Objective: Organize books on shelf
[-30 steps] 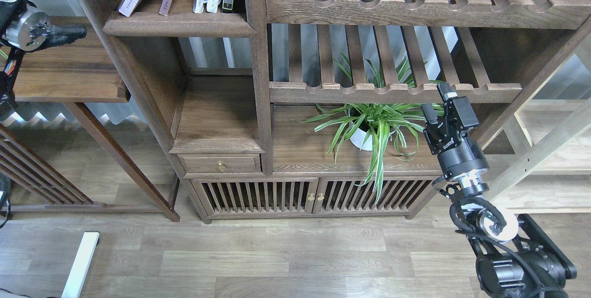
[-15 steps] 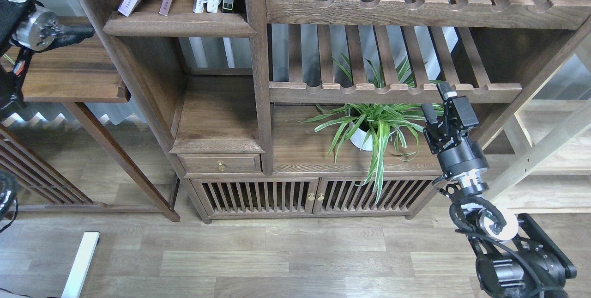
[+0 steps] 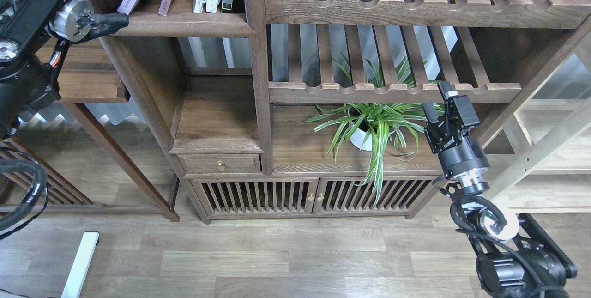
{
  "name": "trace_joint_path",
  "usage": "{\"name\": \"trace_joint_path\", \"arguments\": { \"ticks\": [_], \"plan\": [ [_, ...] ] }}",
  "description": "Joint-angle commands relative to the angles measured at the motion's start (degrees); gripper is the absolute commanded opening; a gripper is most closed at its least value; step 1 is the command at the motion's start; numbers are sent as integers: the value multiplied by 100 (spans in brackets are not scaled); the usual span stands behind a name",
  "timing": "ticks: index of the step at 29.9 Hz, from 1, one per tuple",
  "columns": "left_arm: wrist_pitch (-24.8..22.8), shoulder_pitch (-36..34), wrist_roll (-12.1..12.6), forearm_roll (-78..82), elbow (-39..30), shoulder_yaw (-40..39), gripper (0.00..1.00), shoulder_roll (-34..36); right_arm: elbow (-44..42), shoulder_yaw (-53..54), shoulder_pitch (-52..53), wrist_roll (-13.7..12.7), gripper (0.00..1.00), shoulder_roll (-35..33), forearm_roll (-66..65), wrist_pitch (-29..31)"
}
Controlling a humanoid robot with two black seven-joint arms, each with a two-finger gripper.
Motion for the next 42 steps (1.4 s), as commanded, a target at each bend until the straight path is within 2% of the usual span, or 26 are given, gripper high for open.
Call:
{"name": "trace_joint_path", "arguments": {
  "ticks": [1,3,8,10,12,14,16,20,27,30,34,36,42],
  "plan": [
    [6,27,-144,-383,-30,-23,51,13,-17,-26,9,0,87,7,-9,0],
    [6,62,-328,-637,-48,-111,52,13,-26,-52,18,0,87,7,-9,0],
    [-3,158,-864,-1762,-66,-129,70,40,-35,-96,-17,0,88,16,-9,0],
    [-30,185,-988,-2017,-197,-129,78,118,-35,-113,-43,0,88,33,-9,0],
    [-73,290,-1006,-2141,-390,-129,82,268,-35,-183,-52,0,88,33,-9,0],
    [-126,413,-1023,-2316,-618,-146,92,356,-35,-236,-78,0,88,42,0,0],
    [-257,501,-1067,-2501,-759,-164,97,374,-26,-245,-87,0,88,42,0,0],
    [-924,851,-1383,-3072,-1286,-208,98,365,-17,-245,-166,-35,89,-19,-9,0],
    [-1733,1318,-1577,-3275,-1902,-489,99,356,-17,-254,-175,-35,90,-63,-9,0],
    [-2435,1625,-1568,-3310,-2060,-603,99,356,-17,-351,-166,-35,91,-28,-18,0],
    [-2487,2020,-1560,-3564,-2157,-639,99,304,18,-360,-166,-35,92,-28,-9,0],
    [-2487,2249,-1463,-3801,-2201,-612,99,251,105,-360,-166,-35,92,-19,-9,0],
    [-2487,2829,-1472,-3917,-2394,-612,99,-4,351,-386,-157,-44,92,174,-26,0]
  ]
}}
